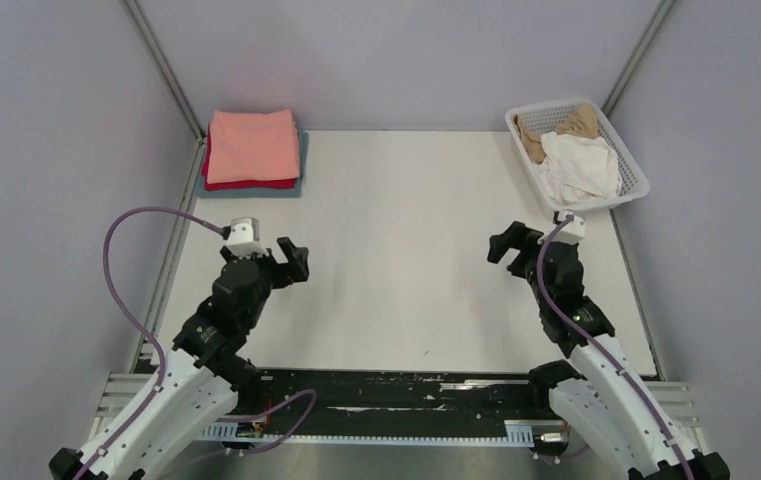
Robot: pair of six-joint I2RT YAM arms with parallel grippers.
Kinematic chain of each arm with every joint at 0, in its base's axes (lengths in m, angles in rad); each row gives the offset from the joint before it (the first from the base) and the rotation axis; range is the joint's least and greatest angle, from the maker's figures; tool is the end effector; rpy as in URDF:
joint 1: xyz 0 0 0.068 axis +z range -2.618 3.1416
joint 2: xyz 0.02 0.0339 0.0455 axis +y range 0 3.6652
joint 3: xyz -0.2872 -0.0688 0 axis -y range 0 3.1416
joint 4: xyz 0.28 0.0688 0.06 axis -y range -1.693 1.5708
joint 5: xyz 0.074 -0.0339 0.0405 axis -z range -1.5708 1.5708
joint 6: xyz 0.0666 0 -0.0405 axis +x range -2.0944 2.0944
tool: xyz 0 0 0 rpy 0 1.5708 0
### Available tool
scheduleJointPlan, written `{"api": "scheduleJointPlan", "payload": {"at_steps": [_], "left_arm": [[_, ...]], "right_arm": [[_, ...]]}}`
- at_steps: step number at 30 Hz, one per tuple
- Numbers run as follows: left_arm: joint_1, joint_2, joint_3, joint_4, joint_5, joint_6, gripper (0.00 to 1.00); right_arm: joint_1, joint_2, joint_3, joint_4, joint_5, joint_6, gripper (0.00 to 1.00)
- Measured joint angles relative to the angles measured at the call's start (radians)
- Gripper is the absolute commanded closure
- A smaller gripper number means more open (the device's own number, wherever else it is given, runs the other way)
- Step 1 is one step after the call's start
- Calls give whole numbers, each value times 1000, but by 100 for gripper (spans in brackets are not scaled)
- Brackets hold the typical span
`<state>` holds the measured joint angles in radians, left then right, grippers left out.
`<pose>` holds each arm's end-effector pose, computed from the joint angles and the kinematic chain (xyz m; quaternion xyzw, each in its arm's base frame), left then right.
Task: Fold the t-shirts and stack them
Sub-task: Grab crumpled tshirt from bin with the right arm
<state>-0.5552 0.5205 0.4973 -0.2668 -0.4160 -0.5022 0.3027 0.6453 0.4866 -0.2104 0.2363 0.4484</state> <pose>0.1684 -0.0728 0.2712 -0.1026 0.7876 -0.1519 0.5883 0.2012 0.0465 0.2512 0.1261 0.8121 0.1155 0.5579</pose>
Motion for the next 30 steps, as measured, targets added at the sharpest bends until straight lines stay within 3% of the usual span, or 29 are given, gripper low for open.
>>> {"api": "scheduleJointPlan", "payload": {"at_steps": [5, 10, 18, 22, 28, 29, 30], "left_arm": [[0, 3, -1, 5, -1, 3, 0], [0, 28, -1, 11, -1, 3, 0], [0, 74, -2, 19, -13, 1, 0], [0, 100, -2, 18, -26, 0, 0], [0, 121, -2, 18, -46, 0, 0], [0, 122, -2, 18, -49, 0, 0], [0, 124, -2, 17, -52, 0, 0]], "right_arm": [[0, 103, 79, -9, 64, 6, 0], [-17, 308, 287, 2, 163, -68, 0], [-319, 856, 792, -54, 103, -153, 0], [-412, 1092, 946, -125, 34, -188, 1], [-469, 1341, 1147, -247, -68, -208, 17], [-471, 1358, 1158, -259, -84, -209, 24], [-472, 1369, 1165, -270, -97, -211, 41]]}}
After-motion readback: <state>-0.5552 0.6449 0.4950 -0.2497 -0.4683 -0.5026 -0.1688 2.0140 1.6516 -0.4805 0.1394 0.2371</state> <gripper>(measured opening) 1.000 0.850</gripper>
